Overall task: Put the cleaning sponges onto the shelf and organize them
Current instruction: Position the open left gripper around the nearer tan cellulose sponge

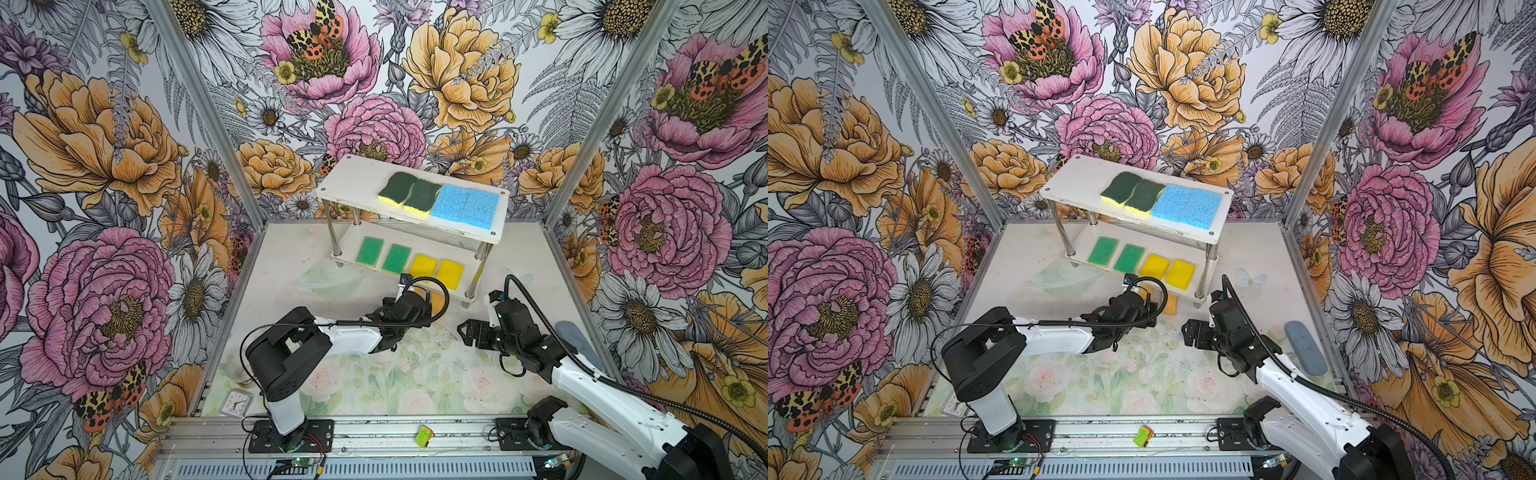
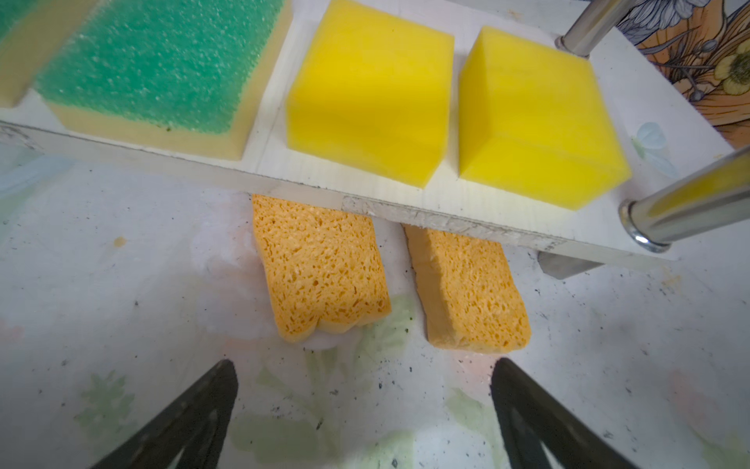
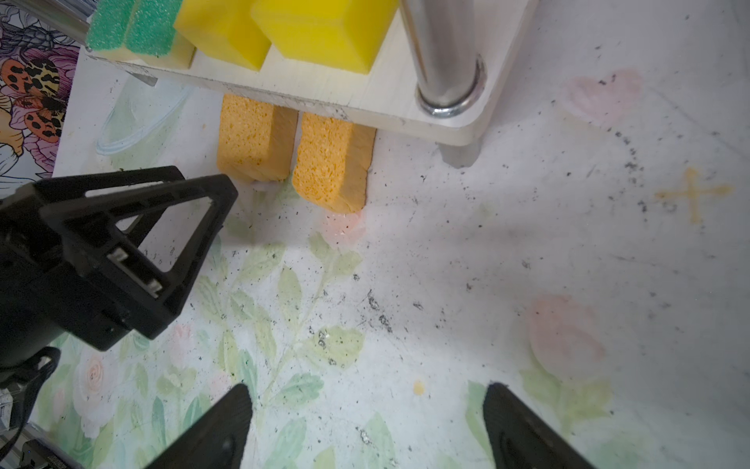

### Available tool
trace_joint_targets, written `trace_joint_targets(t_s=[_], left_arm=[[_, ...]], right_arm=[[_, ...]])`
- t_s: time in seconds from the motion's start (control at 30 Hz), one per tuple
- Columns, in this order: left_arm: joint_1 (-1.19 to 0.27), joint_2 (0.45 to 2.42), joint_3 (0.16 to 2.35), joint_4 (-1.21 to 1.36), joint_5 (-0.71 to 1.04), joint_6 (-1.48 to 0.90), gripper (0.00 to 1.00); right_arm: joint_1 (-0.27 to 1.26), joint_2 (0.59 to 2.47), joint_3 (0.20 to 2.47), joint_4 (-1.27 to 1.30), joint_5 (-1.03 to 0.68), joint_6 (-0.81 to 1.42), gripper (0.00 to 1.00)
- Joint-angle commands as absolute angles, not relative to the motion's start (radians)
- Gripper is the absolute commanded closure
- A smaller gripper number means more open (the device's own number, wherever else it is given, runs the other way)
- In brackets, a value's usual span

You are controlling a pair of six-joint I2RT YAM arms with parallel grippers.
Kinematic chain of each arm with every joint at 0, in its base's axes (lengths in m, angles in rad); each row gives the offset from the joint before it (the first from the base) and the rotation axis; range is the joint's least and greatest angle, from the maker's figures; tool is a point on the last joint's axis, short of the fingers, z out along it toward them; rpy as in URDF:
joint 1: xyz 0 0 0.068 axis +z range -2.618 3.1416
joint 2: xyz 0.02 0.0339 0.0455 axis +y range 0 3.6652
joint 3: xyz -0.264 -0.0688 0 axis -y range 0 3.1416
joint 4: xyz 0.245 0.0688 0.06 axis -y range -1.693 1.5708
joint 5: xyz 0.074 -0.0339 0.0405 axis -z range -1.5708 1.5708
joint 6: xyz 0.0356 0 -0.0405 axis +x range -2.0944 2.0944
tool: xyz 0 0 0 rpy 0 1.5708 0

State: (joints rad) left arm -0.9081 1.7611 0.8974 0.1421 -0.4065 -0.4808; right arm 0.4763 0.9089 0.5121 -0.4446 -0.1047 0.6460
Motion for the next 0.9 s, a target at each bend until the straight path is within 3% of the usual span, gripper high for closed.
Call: trace_joint_targets(t_s=[0.0,0.5,0.87], left_arm=[[-0.908,1.783,0.937,0.1,-0.453,-0.472,0.01],[-0.89,1.898,1.003,0.067,-0.457,-0.462,0.01],[-0.838,1.831,0.912,0.098,-0.472,-0.462,0.01]], right_arm=[[0.471,0.892,0.502,-0.426,-0.088,0.647,0.08],[0.471,0.888,0.494,-0.426,-0.087,0.65,0.08],[0.471,0.887,0.491,-0.426,-0.083,0.651,0.08]])
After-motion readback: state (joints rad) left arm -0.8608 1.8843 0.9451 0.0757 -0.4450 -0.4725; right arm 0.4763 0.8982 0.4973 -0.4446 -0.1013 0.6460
